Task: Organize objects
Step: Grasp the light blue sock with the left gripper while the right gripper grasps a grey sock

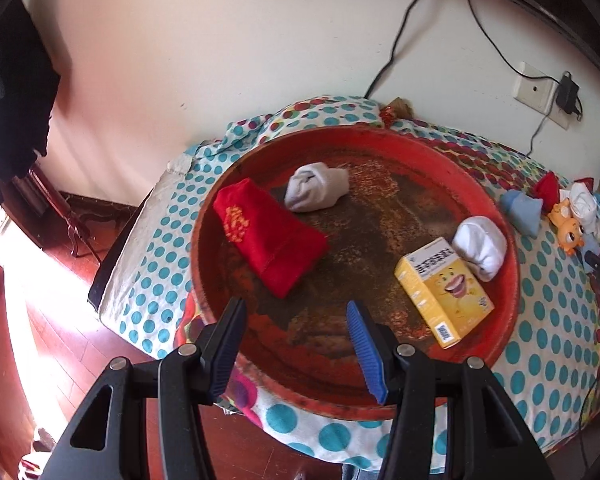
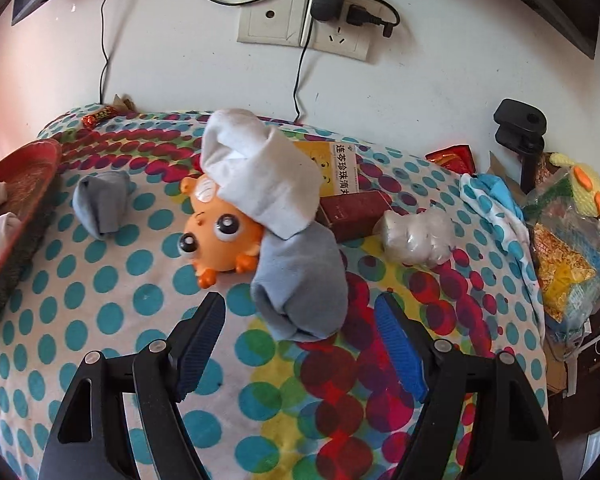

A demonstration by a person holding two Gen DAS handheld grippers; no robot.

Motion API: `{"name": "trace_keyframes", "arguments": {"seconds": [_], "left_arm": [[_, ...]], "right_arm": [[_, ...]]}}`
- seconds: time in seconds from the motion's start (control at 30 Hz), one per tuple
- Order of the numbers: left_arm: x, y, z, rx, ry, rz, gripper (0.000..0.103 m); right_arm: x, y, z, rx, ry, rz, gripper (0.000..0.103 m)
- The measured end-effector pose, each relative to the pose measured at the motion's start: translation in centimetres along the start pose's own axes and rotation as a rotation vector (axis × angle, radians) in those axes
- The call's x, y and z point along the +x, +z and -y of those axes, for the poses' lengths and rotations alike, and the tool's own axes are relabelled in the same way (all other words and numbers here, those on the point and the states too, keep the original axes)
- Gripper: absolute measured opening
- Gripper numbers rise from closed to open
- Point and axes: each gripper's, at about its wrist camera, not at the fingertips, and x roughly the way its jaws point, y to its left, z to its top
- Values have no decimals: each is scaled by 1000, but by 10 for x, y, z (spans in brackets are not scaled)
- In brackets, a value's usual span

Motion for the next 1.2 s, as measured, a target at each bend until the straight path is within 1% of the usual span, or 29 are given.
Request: {"name": "trace_keyframes", "arguments": {"seconds": [0.07,0.13,0.17,0.2,0.23,0.27,0.33,0.43,0.53,0.57,0.67,0.73,0.8,0.9,0.93,1.03,1.07,1.1,1.13,1.2], "left_arm": [[-6,9,27,54,-31,6,54],[-8,17,55,99,-68,6,54],[-9,22,73,128,-89,8,54],[-9,26,89,151,-98,9,54],[-8,31,109,182,-114,5,54],[-7,35,128,208,-134,4,54],[-1,45,166,254,-179,-2,54],[16,61,220,293,-257,-40,54],[40,77,264,333,-257,-60,54],[48,80,273,342,-244,-62,54],[75,94,294,347,-220,-89,54],[89,100,296,324,-195,-90,54],[106,107,300,317,-173,-111,54],[125,112,303,327,-139,-111,54],[131,113,303,327,-138,-114,54],[150,110,303,317,-122,-157,54],[153,108,302,308,-131,-155,54],[151,106,299,297,-146,-124,54],[150,105,296,285,-162,-115,54],[151,102,292,262,-173,-129,52]], "right_arm": [[8,2,4,7,1,4,75],[16,4,5,11,2,12,73],[19,5,7,15,7,16,67],[22,5,10,19,13,16,53],[25,4,11,24,24,10,44],[28,4,14,33,37,4,31],[29,1,21,50,55,16,31],[29,-2,29,68,78,20,28],[30,-3,33,90,102,18,28],[31,-2,32,88,101,13,28],[33,-2,28,67,94,2,28],[33,-2,28,68,94,0,28],[34,-3,31,82,110,-1,29],[35,-3,35,104,132,-3,29],[35,-3,35,106,134,-5,29],[35,-3,35,106,135,-5,29],[35,-3,35,107,136,-5,29],[36,-3,36,110,139,-4,30],[36,-3,36,112,141,-5,30],[37,-3,37,117,146,-7,30]]}}
